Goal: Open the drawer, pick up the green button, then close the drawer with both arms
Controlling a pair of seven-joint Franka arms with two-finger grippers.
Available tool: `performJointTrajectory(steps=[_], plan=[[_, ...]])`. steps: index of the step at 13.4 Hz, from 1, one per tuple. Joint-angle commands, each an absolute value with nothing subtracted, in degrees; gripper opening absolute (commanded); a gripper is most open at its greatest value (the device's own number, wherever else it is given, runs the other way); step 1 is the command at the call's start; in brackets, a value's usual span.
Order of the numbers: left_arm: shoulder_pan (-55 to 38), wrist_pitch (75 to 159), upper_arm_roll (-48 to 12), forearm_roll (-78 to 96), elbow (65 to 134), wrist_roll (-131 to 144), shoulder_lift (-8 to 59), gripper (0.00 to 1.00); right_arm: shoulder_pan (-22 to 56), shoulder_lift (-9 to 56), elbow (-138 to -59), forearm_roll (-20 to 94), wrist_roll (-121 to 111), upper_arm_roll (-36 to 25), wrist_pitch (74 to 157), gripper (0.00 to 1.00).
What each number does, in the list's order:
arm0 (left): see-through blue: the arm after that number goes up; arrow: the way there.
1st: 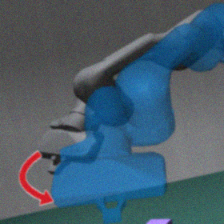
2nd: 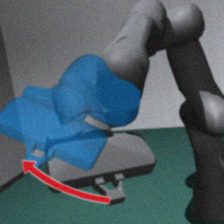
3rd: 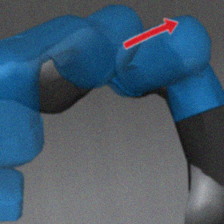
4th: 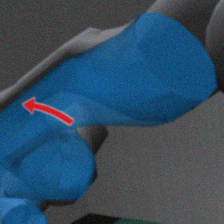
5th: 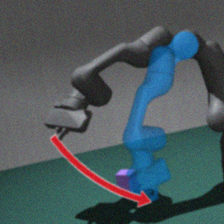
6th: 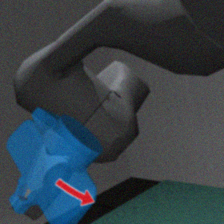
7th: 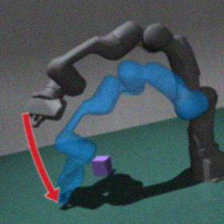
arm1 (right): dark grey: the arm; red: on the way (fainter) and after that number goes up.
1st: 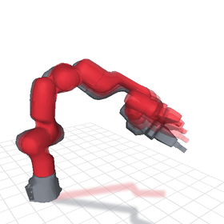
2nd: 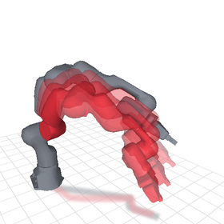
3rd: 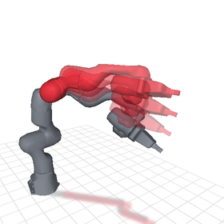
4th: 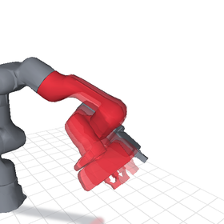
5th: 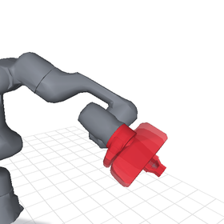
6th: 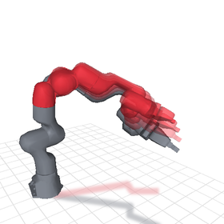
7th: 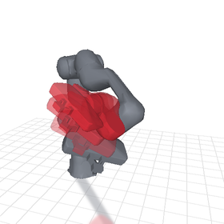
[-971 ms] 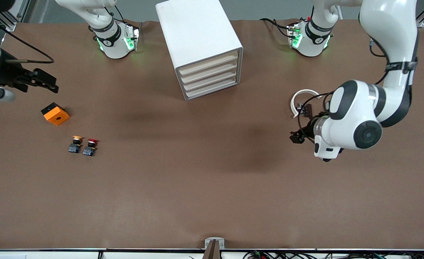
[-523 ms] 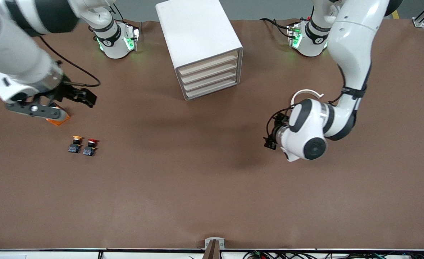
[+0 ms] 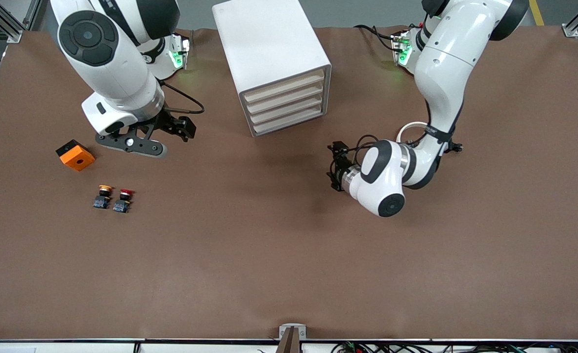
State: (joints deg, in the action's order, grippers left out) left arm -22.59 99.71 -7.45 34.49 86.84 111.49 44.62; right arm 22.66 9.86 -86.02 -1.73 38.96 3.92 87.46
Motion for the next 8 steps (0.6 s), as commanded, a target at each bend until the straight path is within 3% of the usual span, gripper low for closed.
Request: performJointTrajectory(steps=[1,4,8], plan=[[-25.39,98.97,-7.12,41.55,86.4,112.59,47.19,1.0,22.41,11.25,-84.29,2.44,43.92,3.6,87.28,1.0],[-26.63,94.42,-7.21,46.21,86.13,114.86,48.69,1.0,21.53,11.34,-84.29,5.97,46.67,3.34,87.19,1.0],[-27.07,90.26,-7.21,52.28,86.13,119.07,50.44,0.85,21.45,11.78,-84.2,5.98,50.18,3.16,87.1,1.0]])
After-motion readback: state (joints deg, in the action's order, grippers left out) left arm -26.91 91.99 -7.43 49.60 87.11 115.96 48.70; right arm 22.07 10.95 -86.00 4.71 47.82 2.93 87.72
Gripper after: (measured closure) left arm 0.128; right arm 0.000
